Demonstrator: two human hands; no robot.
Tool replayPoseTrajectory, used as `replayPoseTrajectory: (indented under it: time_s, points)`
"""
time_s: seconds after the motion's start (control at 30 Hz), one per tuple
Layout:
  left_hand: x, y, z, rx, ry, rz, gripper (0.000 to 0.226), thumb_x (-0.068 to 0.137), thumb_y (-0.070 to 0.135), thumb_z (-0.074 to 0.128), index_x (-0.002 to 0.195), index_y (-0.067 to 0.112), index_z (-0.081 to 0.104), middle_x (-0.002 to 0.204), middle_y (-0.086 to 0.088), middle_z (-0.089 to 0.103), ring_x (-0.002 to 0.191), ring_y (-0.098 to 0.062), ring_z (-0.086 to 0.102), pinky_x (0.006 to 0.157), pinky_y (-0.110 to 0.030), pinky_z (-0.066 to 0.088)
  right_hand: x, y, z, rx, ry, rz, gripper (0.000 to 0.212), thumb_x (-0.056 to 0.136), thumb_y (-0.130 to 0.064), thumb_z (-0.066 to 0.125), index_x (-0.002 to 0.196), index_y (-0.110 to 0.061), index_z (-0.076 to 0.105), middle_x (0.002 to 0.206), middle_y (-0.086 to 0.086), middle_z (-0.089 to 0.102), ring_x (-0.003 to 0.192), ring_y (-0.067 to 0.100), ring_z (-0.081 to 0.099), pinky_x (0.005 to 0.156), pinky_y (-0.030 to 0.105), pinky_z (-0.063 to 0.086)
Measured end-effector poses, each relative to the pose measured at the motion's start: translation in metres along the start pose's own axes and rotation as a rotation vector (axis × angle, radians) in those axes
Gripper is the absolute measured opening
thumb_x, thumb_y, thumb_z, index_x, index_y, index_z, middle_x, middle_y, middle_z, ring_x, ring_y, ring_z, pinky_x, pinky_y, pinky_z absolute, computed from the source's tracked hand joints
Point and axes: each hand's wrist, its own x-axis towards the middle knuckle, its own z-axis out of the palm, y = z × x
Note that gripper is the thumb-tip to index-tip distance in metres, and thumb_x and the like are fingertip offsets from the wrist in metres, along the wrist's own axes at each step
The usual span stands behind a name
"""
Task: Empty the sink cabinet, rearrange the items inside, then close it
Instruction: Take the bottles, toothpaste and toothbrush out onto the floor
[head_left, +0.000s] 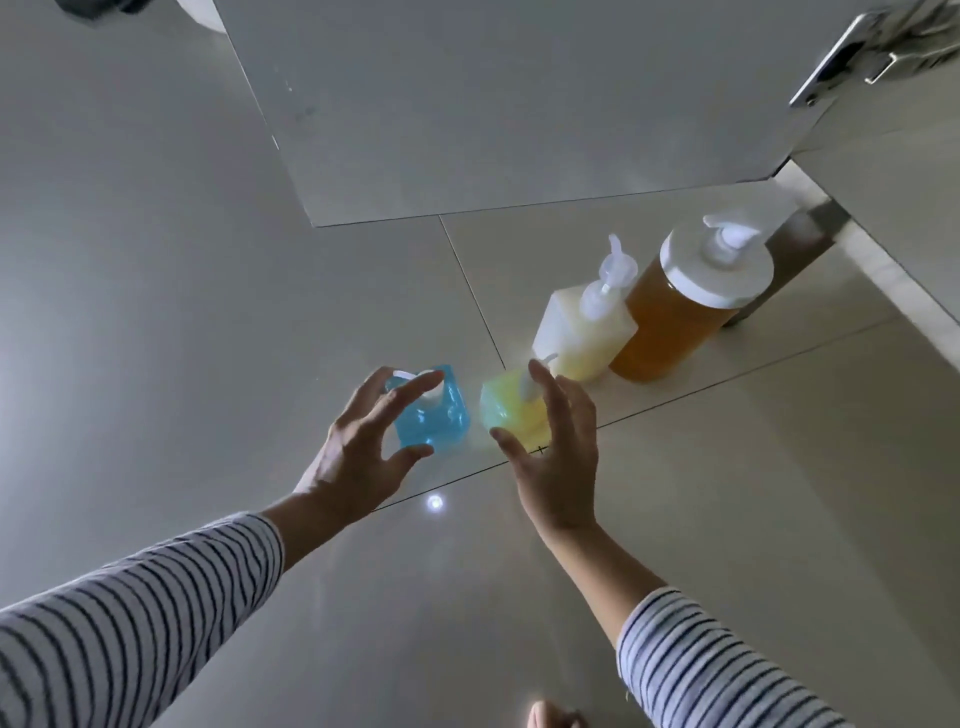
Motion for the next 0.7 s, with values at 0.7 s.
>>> replayPoseTrajectory:
  time_s: [0.7]
  points:
    - [0.046,-0.014,0.032,0.013,-0.040,-0.005,0.087,0.070,0.010,0.078,0.137,0.039,0.031,0.144,-0.016,0.036,0.125,-0.035,0.045,0.099,-0.050,0.041,0.037,0.033,-0.001,-0.357,0.113,-0.252,0.057,0.081,-0.015,0.065,0.133,-0.033,0.048,0.098,0.004,0.038,0.085,0.026,0.045,0.075,0.042,0.050]
